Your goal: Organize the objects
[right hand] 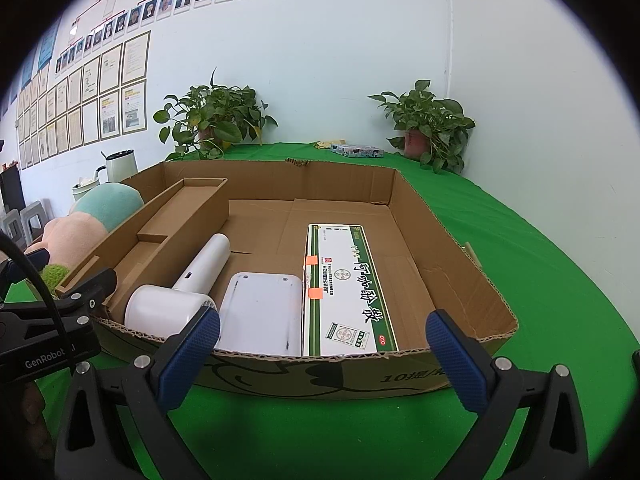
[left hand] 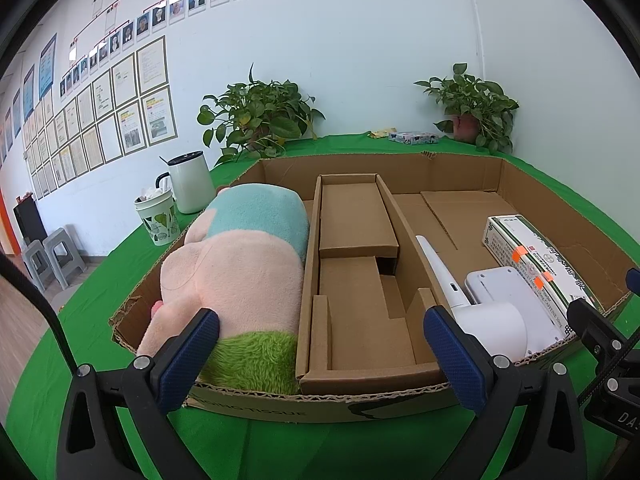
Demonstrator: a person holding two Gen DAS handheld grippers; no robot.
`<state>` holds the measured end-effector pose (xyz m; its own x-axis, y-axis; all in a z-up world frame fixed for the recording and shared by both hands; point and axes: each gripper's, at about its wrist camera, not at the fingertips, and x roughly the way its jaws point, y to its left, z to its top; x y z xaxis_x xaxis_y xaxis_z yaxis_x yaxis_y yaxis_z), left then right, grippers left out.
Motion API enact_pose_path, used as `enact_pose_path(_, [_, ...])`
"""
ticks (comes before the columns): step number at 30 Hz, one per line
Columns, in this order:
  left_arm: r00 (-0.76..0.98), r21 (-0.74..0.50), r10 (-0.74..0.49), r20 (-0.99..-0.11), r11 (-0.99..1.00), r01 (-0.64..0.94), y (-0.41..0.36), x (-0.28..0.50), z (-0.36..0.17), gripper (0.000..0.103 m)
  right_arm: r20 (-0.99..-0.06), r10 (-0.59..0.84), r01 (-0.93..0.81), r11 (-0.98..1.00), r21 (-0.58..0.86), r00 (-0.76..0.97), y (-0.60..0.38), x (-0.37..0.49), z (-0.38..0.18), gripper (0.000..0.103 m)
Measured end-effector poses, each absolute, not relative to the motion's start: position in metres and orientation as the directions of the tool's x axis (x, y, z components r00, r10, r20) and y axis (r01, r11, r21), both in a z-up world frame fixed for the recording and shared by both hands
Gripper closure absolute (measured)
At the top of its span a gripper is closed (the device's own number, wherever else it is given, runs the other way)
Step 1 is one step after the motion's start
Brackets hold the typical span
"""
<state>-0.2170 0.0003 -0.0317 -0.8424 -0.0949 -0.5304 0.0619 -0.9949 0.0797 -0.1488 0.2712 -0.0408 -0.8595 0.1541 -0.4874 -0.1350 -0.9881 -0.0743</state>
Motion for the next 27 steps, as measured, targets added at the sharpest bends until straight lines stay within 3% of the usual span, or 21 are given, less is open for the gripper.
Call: enact_pose_path(27, [-0.842, 0.077, -0.094, -0.531, -0.995, 0.062, 0.0007, -0.2182, -0.0327, 0.0, -0.488, 0.153, -0.135, -0.988, -0.074, -0.86, 0.2714, -0.1483, -0.0407, 0.001])
